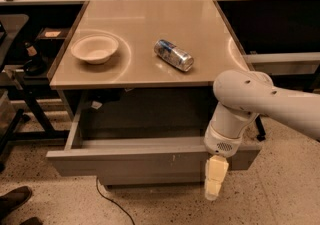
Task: Open top drawer
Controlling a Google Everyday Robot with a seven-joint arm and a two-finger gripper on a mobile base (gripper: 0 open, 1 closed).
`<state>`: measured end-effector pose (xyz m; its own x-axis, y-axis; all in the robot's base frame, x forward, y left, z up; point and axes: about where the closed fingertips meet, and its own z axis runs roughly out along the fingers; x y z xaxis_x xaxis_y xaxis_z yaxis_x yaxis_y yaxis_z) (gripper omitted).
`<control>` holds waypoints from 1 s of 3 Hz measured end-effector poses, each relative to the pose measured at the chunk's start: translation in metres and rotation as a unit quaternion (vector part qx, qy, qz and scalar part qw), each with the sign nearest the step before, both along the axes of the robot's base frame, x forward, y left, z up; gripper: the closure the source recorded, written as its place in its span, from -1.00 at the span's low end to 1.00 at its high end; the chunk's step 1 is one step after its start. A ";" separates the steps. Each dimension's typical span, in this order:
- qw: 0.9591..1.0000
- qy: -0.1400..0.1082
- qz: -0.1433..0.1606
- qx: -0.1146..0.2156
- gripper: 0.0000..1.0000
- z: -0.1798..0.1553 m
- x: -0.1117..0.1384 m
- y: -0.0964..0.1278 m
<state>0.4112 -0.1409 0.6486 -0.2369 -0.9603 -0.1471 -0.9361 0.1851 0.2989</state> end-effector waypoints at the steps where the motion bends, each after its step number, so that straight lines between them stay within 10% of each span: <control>1: 1.000 0.014 0.000 -0.006 -1.00 0.011 -0.023 -0.010; 2: 0.999 0.031 -0.024 0.008 -1.00 0.036 -0.075 -0.031; 3: 0.999 0.031 -0.024 0.008 -1.00 0.036 -0.075 -0.031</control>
Offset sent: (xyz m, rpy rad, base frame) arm -0.0990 -0.0415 0.0502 0.0274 0.0777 -0.0691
